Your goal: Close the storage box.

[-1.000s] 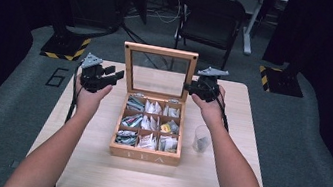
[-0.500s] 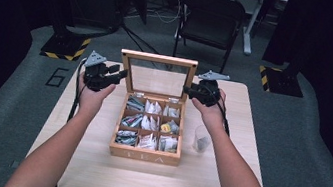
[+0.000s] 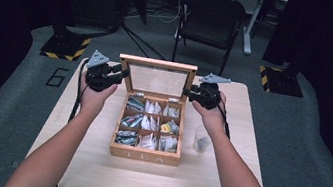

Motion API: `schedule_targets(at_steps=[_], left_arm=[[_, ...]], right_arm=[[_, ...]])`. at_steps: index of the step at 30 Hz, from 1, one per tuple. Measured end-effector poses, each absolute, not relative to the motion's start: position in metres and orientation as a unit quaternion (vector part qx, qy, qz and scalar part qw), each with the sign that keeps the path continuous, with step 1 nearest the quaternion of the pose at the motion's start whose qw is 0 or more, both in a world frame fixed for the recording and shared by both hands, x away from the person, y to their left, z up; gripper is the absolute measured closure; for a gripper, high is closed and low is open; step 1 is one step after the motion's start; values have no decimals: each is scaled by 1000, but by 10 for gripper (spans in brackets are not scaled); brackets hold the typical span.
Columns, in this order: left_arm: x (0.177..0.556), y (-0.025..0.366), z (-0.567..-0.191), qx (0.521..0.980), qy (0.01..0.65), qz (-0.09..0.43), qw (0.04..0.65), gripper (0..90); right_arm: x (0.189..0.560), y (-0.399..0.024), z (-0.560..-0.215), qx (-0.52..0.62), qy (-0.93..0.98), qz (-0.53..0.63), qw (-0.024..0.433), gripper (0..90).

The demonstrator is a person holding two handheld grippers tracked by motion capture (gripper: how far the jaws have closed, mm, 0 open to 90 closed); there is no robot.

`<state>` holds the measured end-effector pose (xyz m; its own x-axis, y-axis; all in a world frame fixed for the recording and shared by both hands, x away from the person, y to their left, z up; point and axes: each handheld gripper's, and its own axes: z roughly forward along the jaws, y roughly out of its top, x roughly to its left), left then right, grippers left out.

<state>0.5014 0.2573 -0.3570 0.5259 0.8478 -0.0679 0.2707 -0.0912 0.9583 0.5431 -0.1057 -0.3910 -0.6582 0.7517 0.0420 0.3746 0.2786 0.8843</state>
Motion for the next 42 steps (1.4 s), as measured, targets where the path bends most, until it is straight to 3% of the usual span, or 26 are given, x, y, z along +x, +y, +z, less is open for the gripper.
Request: schedule_targets(at_steps=[11,42], left_arm=[[493,259,-357,693,400,264,538,612],[468,260,-367,699,394,255,539,602]], right_arm=[[529,-106,-386,352,775,486,199,528],[482,-113,-341,334,770,506,197,561]])
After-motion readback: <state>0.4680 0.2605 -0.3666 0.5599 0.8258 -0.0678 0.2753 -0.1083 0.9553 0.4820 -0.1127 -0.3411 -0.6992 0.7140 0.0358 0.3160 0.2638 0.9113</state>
